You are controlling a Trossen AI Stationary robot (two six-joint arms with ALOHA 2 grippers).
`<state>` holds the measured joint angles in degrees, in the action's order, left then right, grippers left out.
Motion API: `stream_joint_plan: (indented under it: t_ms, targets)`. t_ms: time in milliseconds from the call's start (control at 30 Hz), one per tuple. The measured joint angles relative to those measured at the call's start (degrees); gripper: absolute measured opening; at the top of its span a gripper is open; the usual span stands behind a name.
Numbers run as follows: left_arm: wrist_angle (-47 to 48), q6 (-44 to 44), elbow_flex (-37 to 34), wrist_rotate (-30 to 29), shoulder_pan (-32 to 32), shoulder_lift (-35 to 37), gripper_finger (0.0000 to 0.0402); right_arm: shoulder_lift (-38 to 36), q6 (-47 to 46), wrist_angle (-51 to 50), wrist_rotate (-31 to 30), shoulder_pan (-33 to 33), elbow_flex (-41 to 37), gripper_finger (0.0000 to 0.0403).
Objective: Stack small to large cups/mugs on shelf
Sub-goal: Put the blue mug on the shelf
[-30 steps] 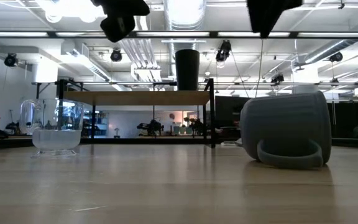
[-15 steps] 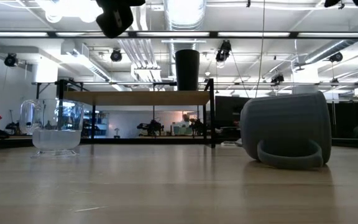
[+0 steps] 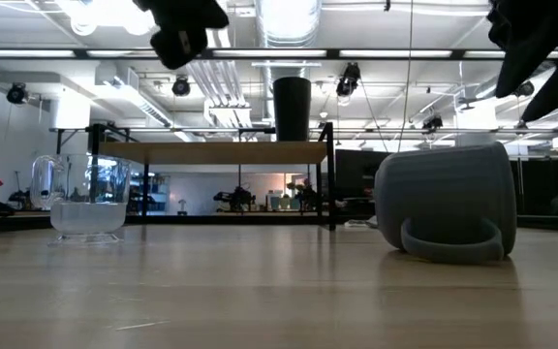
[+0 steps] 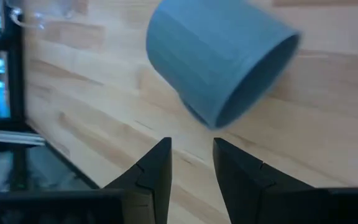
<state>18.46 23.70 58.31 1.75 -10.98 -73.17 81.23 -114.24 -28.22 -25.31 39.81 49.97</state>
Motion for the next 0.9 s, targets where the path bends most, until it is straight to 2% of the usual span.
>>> stream_joint_plan:
  t_ms: [233,467,900]
  targets:
    - [-4.9,3.0,-0.7,-2.3,0.1,-5.9,0.0,1.3,-5.2,1.9,-0.4,0.0,-3.8,0.0107]
    - [-17.4,4.9,-0.7,-2.1,0.2,-14.4,0.0,1.3,-5.3,2.3,-2.2,-0.1,-3.7,0.01]
    - [-29.8,8.5,0.4,-1.8,1.3,-30.0,0.0,1.3,-5.3,2.4,-3.4,-0.1,-3.7,0.0098]
